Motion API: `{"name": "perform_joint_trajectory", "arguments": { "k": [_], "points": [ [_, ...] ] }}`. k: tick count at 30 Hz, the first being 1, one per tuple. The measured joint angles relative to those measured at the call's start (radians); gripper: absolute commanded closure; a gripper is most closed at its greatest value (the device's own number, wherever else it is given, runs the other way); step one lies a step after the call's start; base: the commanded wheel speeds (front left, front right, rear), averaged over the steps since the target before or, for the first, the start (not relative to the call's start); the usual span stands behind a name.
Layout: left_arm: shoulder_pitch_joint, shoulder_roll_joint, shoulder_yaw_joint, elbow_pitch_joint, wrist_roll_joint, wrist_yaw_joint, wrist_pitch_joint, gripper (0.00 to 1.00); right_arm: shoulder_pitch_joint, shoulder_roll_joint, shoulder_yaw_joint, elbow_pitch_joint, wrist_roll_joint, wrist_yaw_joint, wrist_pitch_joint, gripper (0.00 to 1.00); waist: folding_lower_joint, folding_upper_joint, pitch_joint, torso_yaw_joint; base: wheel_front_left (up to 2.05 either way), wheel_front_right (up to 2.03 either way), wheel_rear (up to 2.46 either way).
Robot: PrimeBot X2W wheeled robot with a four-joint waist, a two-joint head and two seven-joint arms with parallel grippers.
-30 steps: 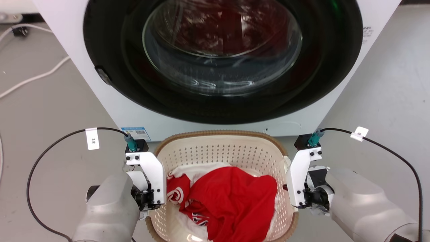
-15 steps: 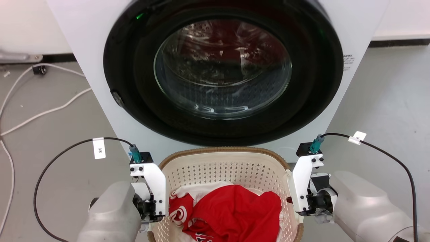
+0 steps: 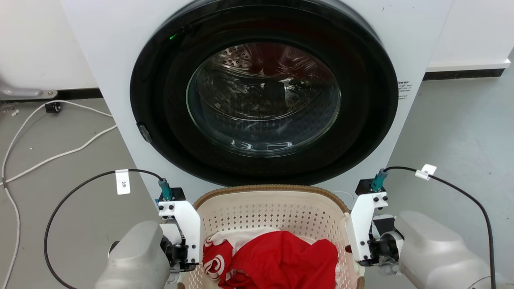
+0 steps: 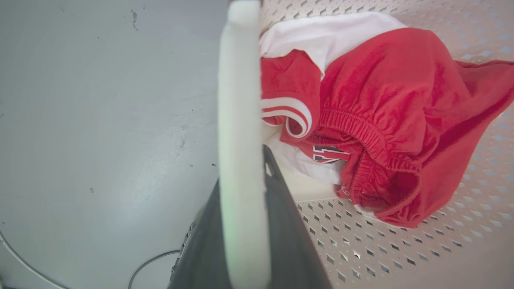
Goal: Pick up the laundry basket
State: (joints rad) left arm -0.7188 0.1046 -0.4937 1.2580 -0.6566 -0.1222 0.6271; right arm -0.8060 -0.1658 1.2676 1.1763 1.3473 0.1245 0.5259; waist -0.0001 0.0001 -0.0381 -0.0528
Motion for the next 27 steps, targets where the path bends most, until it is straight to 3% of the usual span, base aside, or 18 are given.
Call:
{"name": "perform_joint_trajectory", "arguments": {
  "k": [27],
  "points": [
    [0.027,0.007,-0.047,0.015,-0.073,0.0,0.04,1.0,0.053,0.009,0.005,0.004,-0.003,0.0,0.008,1.0,0.0,-0.0001,-0.037,0.0,0.0,0.0,0.0]
  ]
}}
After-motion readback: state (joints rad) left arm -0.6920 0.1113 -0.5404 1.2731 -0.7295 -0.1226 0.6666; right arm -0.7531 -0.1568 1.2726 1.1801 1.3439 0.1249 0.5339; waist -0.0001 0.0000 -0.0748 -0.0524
